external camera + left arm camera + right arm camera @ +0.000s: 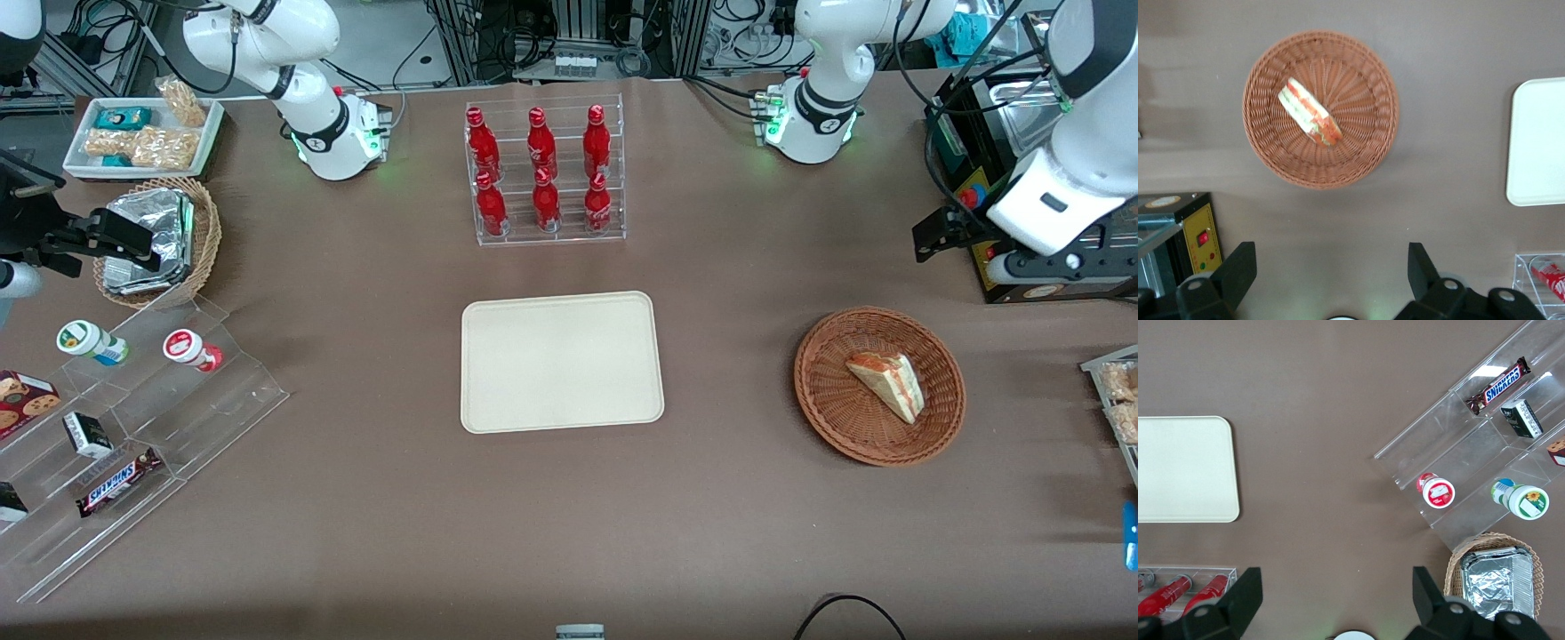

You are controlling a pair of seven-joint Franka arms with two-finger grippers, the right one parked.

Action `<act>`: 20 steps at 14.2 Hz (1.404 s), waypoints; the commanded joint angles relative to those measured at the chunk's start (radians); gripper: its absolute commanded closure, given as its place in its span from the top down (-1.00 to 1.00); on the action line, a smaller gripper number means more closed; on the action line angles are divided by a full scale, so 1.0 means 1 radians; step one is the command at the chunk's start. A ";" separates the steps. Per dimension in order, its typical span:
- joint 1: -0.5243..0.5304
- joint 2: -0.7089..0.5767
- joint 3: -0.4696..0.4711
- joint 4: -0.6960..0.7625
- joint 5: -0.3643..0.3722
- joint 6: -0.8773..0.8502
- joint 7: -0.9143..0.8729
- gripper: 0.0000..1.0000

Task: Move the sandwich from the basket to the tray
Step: 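Move the left gripper over the wrapped sandwich in the wicker basket, then lower the left gripper and close it on the sandwich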

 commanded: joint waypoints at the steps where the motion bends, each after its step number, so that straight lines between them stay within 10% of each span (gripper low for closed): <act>1: 0.045 0.065 0.004 -0.008 -0.010 0.042 0.005 1.00; 10: 0.159 0.270 0.007 -0.092 -0.002 0.388 -0.015 1.00; 20: 0.136 0.332 0.000 -0.339 -0.001 0.801 -0.785 1.00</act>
